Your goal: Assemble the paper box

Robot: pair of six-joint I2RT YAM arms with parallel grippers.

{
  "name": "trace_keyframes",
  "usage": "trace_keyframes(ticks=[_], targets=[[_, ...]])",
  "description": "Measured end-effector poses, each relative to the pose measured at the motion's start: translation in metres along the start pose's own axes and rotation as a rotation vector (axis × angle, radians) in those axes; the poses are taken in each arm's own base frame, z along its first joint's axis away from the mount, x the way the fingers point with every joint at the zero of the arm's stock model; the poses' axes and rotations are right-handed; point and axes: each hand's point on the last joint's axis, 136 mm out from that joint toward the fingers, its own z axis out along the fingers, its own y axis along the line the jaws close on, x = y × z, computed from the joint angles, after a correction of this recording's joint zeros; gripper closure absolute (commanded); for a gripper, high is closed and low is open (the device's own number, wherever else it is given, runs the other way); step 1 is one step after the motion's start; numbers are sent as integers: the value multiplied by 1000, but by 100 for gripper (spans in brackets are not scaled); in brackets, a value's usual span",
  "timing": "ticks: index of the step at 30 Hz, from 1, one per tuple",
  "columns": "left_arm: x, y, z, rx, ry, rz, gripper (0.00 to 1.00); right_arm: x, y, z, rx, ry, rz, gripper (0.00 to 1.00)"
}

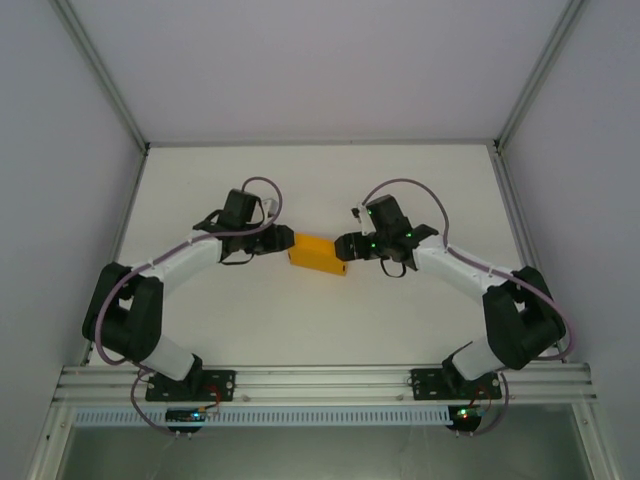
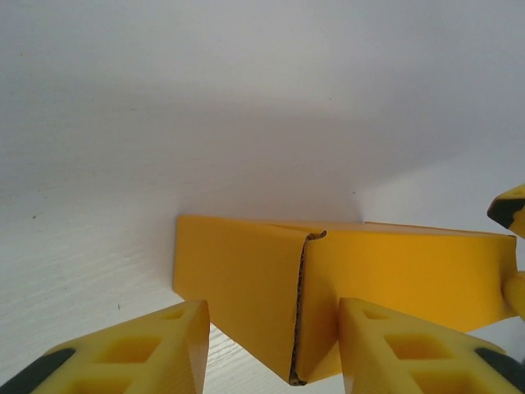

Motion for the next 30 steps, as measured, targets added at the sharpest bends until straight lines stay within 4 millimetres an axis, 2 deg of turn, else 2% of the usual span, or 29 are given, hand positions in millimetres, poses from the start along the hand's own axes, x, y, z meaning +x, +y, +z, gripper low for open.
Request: trace_keyframes(ticks=[2, 5, 10, 14, 17, 21, 28, 30], targets=[[0, -1, 1, 10, 1, -3, 57, -3, 4, -4, -13, -13, -86, 18], [-1, -1, 1, 17, -1, -1, 58, -10, 18, -11, -55, -30, -245, 14], [-1, -2, 2, 24, -8, 4, 58, -21, 47, -18, -119, -48, -537, 16], [-2, -2, 2, 26, -12, 6, 58, -12, 59, -4, -140, 7, -726, 19], [-2, -2, 2, 25, -13, 6, 58, 2, 54, 14, -113, 84, -814, 21], [-2, -1, 2, 26, -15, 7, 58, -11, 46, 21, -37, 78, -877, 25], [-2, -2, 2, 27, -16, 11, 58, 3, 30, 39, 12, 158, -943, 24], [-2, -2, 2, 27, -16, 11, 58, 3, 30, 39, 13, 159, -958, 32]])
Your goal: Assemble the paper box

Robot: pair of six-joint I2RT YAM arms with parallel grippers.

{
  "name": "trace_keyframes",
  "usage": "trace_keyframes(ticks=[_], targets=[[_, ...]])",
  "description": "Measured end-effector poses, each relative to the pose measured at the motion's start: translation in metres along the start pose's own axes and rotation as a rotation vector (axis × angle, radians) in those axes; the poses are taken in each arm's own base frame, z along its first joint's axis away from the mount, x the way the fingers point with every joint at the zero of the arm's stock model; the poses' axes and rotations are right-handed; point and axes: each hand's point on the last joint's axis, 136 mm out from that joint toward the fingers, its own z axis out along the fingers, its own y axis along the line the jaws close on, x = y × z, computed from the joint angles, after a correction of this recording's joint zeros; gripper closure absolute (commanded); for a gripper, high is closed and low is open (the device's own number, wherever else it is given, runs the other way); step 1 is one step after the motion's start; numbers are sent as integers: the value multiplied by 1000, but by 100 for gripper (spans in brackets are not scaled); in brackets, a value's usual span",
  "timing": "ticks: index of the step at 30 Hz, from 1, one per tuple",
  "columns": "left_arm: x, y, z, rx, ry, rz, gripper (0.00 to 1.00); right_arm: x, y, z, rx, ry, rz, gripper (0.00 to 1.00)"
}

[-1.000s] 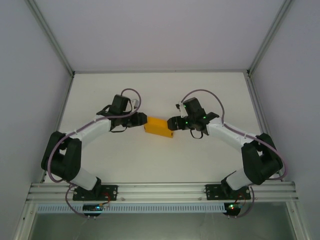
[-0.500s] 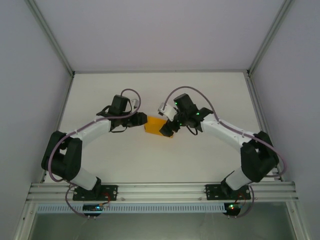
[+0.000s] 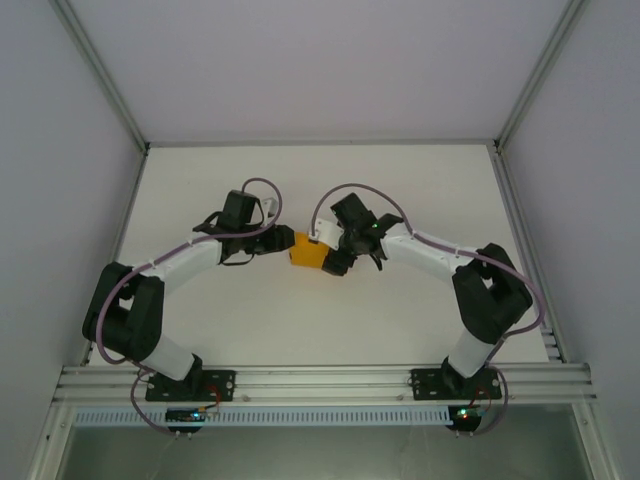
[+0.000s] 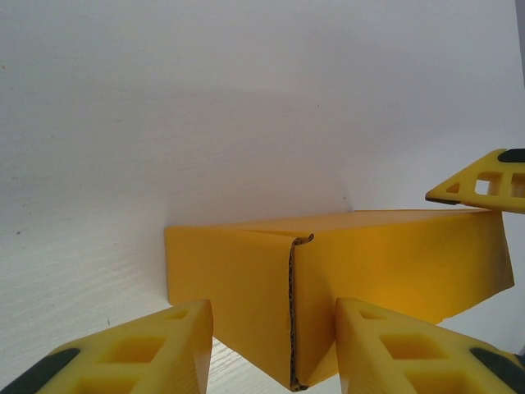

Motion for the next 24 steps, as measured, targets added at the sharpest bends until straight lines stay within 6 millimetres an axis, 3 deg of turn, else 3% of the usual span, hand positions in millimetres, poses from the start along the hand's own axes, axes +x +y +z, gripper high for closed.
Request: trace_keyframes(ticks=[5, 6, 9, 16, 19, 24], targets=[[-1, 0, -1, -3, -4, 1, 57, 1, -3, 2, 19, 9, -46, 63], [-1, 0, -1, -5, -6, 1, 57, 0, -4, 2, 28, 11, -51, 64], [-3, 3, -3, -16, -16, 0, 54, -3, -5, 3, 64, 17, -80, 65], [0, 16, -16, -76, -27, -21, 27, -8, -23, 4, 306, 77, -145, 66], [1, 21, -33, -104, -60, -28, 12, 0, -35, -3, 457, 157, -163, 65], [-7, 32, -77, -165, -182, -45, 7, 14, -44, 0, 673, 304, -156, 63]])
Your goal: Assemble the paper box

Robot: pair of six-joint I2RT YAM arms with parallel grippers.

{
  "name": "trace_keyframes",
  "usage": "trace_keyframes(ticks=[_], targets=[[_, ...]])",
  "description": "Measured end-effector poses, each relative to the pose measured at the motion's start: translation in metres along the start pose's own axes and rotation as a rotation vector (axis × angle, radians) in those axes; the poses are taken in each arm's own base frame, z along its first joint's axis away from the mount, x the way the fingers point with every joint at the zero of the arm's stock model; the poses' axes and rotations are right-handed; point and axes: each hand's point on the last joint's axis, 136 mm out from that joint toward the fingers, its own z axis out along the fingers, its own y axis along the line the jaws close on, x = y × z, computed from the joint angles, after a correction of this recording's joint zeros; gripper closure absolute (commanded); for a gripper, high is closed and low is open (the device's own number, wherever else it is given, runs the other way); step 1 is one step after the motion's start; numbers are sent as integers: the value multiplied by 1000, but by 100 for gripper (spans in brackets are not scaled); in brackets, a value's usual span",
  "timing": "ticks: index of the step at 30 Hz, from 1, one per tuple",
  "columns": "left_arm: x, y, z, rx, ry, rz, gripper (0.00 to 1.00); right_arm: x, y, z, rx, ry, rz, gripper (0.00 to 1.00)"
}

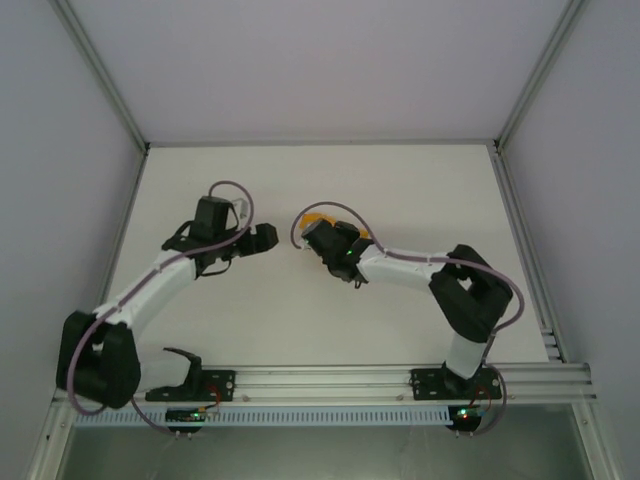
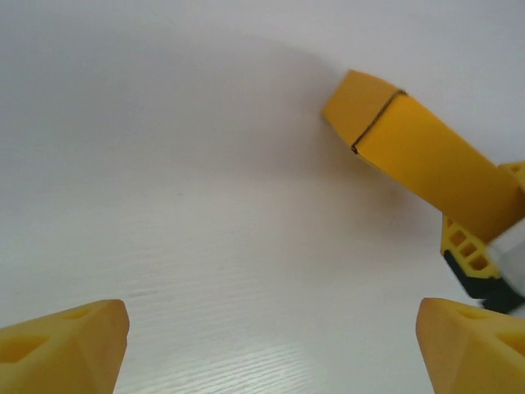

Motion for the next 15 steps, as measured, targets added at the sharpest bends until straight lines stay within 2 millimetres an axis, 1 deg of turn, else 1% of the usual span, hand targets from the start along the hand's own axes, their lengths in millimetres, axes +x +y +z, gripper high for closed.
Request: trace_keyframes(ticks=[3, 5, 7, 9, 13, 15], targets=[[1, 17, -17, -44, -50, -26, 5, -4, 7, -1, 76, 49, 16, 61], [5, 25, -23, -66, -62, -39, 5, -7, 13, -2, 110, 71, 20, 59], [10, 31, -26, -81, -64, -47, 5, -10, 19, -5, 140, 89, 28, 47], [14, 33, -27, -84, -60, -54, 5, -10, 33, -5, 130, 112, 7, 39], [19, 36, -25, -91, -49, -67, 2, -1, 67, -6, 89, 161, -57, 27], [20, 36, -25, -92, -46, -68, 0, -1, 69, -13, 100, 167, -59, 21]])
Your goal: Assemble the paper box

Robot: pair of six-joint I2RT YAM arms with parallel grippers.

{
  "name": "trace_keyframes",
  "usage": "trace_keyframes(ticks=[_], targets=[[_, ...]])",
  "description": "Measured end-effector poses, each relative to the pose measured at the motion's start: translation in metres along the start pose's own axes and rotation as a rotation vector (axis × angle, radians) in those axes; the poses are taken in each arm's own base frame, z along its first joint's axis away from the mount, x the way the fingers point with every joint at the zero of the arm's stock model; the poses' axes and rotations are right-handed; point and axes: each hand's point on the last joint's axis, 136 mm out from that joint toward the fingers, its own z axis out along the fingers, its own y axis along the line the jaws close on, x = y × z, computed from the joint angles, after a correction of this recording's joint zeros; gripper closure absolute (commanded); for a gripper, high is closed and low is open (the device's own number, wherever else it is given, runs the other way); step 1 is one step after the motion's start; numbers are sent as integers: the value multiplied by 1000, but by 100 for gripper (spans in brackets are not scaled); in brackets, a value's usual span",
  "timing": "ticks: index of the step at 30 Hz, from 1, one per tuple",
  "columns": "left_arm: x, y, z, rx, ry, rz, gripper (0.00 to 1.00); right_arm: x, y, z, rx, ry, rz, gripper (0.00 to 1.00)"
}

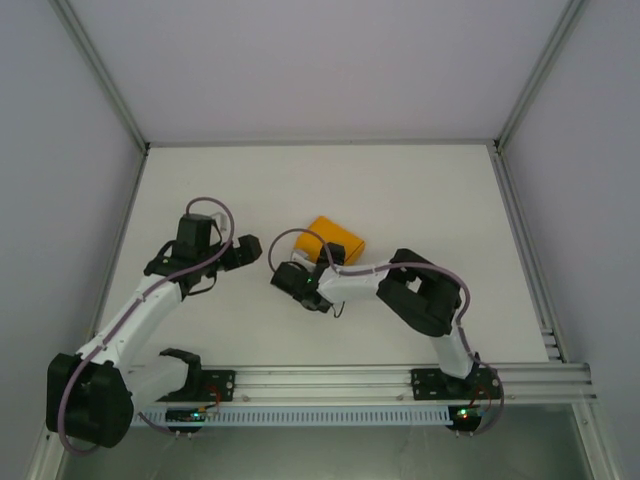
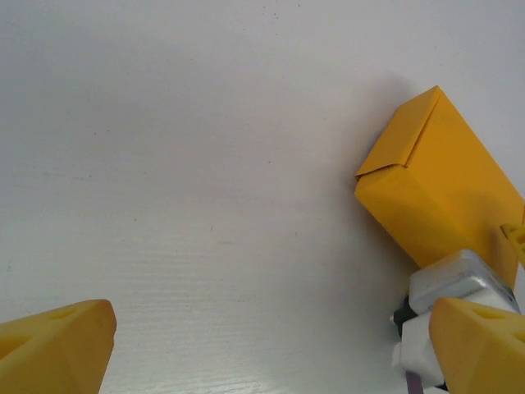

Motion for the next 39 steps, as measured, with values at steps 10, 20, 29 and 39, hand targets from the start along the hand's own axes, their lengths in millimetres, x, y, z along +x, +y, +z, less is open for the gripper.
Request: trace_keyframes(ticks=[10, 20, 29, 39], targets=[[2, -4, 4, 22, 17, -24, 0, 4, 13, -48, -216, -125, 103, 2], [19, -49, 43, 171, 162, -60, 0, 32, -97, -35, -557, -329, 779, 6], [27, -109, 105, 255, 277, -36, 10, 13, -121, 51, -912, -255, 1084, 25], [42, -119, 131, 257, 352, -39, 16, -10, -85, 80, -1173, -198, 1071, 32]])
